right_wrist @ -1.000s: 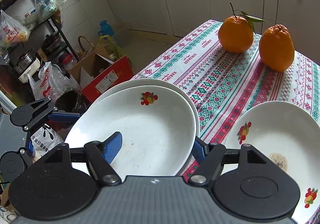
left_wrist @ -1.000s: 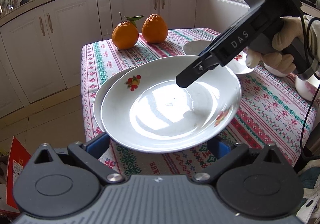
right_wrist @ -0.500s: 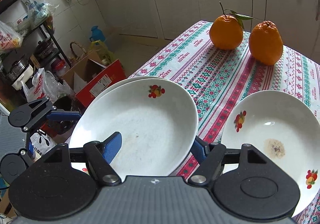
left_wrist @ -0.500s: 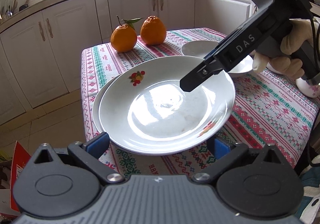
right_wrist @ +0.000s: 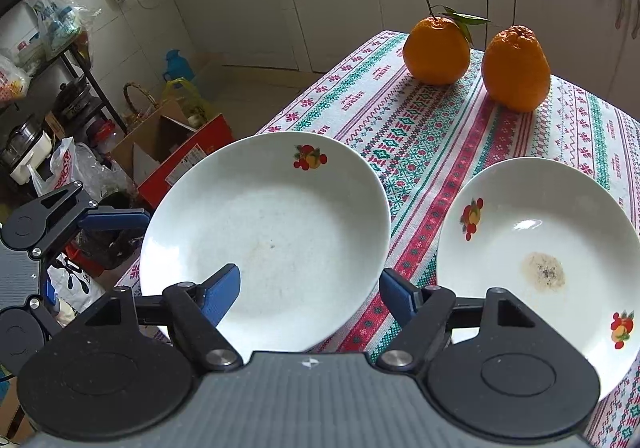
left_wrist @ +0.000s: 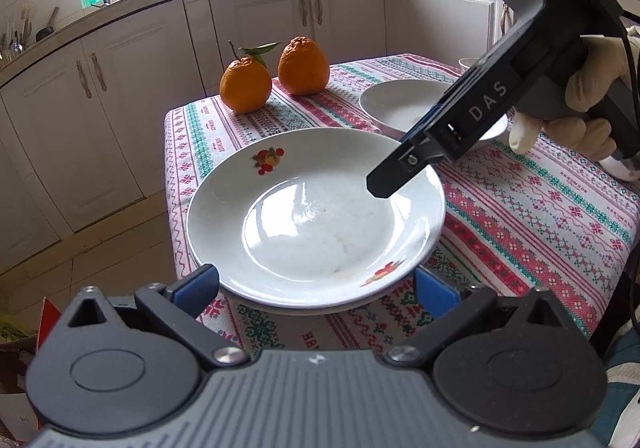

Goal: Organize plates and bowls

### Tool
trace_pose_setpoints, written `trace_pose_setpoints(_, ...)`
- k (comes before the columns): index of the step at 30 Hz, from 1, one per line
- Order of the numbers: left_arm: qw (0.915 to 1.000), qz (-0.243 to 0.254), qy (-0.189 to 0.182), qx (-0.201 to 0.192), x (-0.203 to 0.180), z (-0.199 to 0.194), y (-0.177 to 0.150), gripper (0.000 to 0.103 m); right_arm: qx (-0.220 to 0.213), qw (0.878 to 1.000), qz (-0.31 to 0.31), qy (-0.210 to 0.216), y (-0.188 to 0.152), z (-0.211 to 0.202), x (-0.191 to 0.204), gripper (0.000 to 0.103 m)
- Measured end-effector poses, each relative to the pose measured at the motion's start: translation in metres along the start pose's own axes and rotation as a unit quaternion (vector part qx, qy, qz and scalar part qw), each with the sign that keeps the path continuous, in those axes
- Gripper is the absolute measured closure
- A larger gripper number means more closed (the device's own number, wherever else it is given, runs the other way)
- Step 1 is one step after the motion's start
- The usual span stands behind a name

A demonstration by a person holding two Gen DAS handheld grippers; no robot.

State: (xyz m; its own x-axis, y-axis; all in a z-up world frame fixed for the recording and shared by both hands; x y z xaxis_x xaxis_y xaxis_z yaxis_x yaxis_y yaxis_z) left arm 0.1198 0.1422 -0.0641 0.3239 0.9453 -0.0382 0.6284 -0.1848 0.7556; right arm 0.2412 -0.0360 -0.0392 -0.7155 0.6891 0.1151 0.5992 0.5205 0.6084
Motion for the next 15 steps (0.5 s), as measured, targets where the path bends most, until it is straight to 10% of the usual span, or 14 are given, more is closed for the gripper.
trace_pose_setpoints(15,0.9990,-0.026,-0.030,-0.023,-0.023,-0.028,0.009,0.001,-0.059,0.991,0.007,-0.117,-0.046,-0.051,0.007,0.001)
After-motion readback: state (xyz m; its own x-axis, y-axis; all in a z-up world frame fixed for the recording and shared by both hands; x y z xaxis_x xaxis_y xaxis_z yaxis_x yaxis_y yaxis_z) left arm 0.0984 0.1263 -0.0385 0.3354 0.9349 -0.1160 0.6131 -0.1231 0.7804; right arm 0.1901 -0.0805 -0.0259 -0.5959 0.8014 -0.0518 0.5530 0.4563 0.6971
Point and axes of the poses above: each gripper's, at about its wrist camera, not at the fingertips, and z roughly the way its jaws point, x to its left, y to its top, the point moved 2 cm from there along z, roughly the way its jaws point, and after that the axes turned 11 degrees about -z, right-handed, at the moved point
